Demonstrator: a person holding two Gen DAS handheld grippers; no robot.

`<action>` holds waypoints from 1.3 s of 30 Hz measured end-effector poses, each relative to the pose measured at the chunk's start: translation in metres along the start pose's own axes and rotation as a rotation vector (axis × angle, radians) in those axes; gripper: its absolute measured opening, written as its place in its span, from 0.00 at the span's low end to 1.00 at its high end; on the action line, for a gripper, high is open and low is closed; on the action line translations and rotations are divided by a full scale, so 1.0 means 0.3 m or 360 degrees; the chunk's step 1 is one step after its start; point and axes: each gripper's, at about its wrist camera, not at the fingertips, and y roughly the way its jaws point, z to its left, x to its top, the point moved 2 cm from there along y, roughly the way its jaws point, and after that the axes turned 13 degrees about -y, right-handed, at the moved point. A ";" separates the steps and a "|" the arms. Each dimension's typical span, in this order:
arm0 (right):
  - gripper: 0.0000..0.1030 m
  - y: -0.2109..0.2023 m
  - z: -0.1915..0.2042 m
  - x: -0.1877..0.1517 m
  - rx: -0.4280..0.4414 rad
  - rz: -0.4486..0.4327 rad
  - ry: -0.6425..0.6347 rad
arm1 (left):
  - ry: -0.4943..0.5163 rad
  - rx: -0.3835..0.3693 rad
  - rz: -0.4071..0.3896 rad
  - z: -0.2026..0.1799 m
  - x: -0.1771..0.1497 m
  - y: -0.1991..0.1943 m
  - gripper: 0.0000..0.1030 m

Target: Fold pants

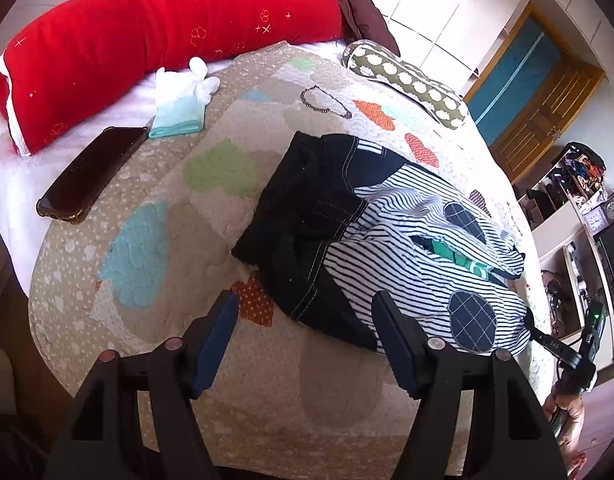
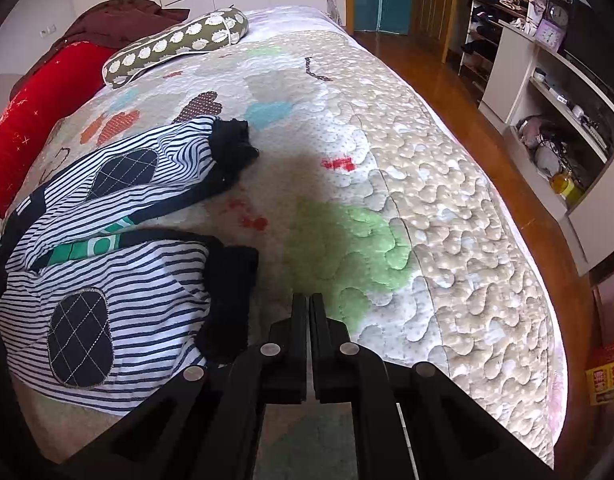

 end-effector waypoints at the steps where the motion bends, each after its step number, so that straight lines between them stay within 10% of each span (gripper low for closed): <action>1: 0.03 0.003 -0.010 0.001 0.0005 0.0004 0.0027 | 0.0001 0.0000 0.0004 0.001 0.001 0.004 0.66; 6: 0.07 -0.069 -0.043 0.000 0.0071 -0.0115 0.0154 | 0.0016 0.0026 0.0005 0.002 0.002 0.025 0.66; 10: 0.49 -0.143 0.034 0.027 0.0137 -0.0263 0.0081 | 0.0054 0.0045 0.0005 -0.012 -0.011 0.042 0.66; 18: 0.55 -0.080 0.316 0.071 0.0304 -0.0256 -0.0178 | 0.0160 0.0056 -0.0067 -0.047 -0.027 0.032 0.66; 21: 0.56 0.008 0.374 0.054 0.0372 -0.0151 -0.0196 | 0.0199 0.0059 -0.0284 -0.060 -0.024 -0.041 0.68; 24: 0.59 0.082 0.388 0.027 0.0390 -0.0073 -0.0179 | 0.0239 0.0048 -0.0559 -0.077 -0.014 -0.136 0.95; 27: 0.76 0.088 0.397 0.015 0.0432 -0.0139 -0.0205 | 0.0254 0.0013 -0.0700 -0.091 0.008 -0.184 1.00; 30: 0.87 0.095 0.446 0.004 0.0443 -0.0139 -0.0416 | 0.0253 -0.0031 -0.0562 -0.110 0.058 -0.147 1.00; 34: 0.62 0.046 0.503 0.035 0.0359 -0.0089 -0.0683 | 0.0236 -0.0071 -0.0353 -0.135 0.141 -0.079 1.00; 39: 0.65 -0.076 0.440 0.160 0.0378 -0.0256 -0.0767 | 0.0341 -0.0145 -0.0236 -0.229 0.245 0.002 1.00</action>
